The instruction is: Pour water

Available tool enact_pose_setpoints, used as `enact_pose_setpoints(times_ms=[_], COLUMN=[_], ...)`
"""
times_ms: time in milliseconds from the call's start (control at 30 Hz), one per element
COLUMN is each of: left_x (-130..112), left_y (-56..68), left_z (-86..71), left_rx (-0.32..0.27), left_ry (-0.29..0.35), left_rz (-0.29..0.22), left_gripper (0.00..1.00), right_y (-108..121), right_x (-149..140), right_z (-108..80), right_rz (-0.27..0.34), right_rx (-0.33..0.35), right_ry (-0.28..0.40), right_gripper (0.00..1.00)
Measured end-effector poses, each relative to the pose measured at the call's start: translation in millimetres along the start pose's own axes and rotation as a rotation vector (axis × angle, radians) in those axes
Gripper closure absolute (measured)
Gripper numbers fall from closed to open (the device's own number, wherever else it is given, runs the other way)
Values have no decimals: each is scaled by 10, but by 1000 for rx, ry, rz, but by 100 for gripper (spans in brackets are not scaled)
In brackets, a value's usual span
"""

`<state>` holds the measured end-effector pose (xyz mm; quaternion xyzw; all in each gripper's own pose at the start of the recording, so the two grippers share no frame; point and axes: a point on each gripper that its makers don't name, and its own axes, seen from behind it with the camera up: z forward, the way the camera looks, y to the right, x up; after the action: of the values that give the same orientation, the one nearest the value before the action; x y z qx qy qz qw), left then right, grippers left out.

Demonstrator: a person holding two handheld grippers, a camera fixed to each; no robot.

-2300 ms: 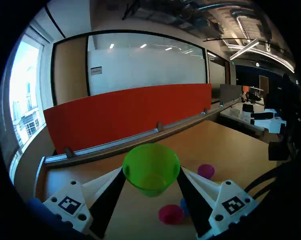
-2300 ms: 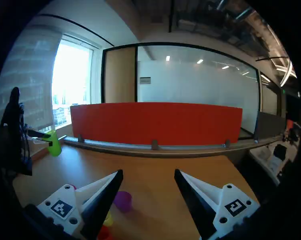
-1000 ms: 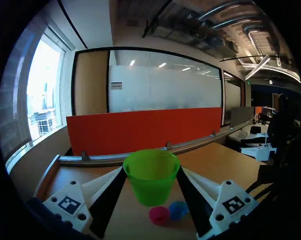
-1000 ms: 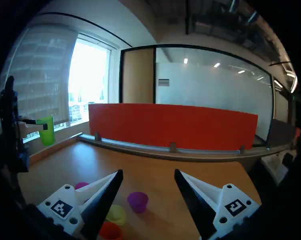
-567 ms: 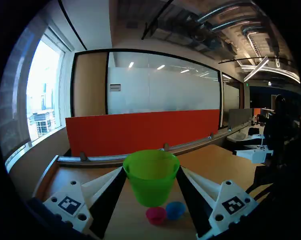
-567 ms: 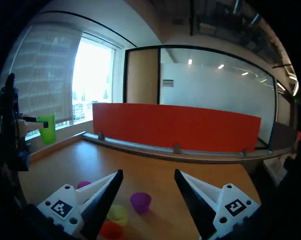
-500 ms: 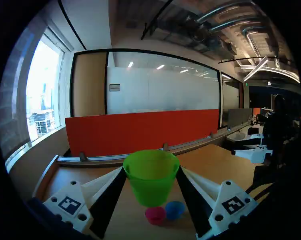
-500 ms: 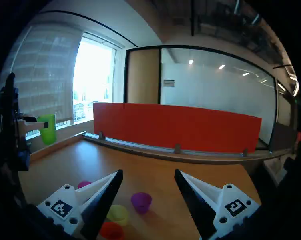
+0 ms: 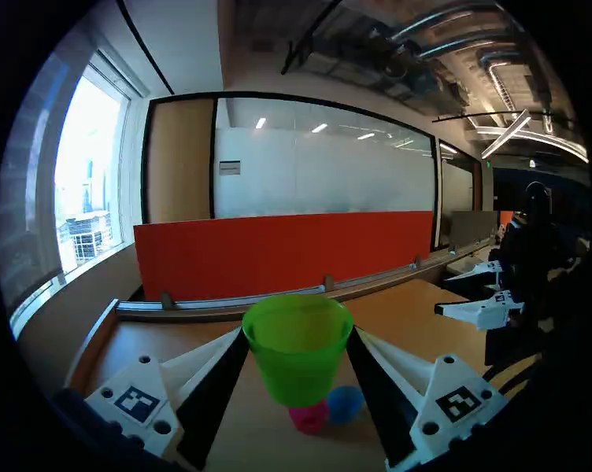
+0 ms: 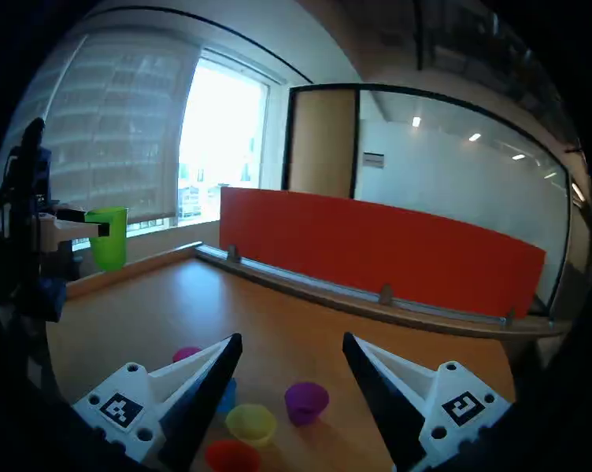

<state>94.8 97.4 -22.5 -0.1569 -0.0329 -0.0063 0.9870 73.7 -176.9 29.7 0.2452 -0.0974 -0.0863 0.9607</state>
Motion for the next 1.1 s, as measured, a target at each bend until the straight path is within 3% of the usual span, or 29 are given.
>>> enact_pose_setpoints(times_ms=[433,800,1100], left_x=[-161,-277,-332], left_y=[-131,-200,-251], left_z=[-178,-300,-349], left_rx=[46,75,93], left_ry=[-25,-40,-42], left_rz=[-16,-26,-38], left_gripper=[15,15,15], right_y=[-433,-746,-891], right_x=[-214,-466,-671], right_z=[420,666,839], right_rz=[-86,-183,-224], right_rx=[168,304,377], right_ry=[-67,-136,-192], right_gripper=[1,1,0])
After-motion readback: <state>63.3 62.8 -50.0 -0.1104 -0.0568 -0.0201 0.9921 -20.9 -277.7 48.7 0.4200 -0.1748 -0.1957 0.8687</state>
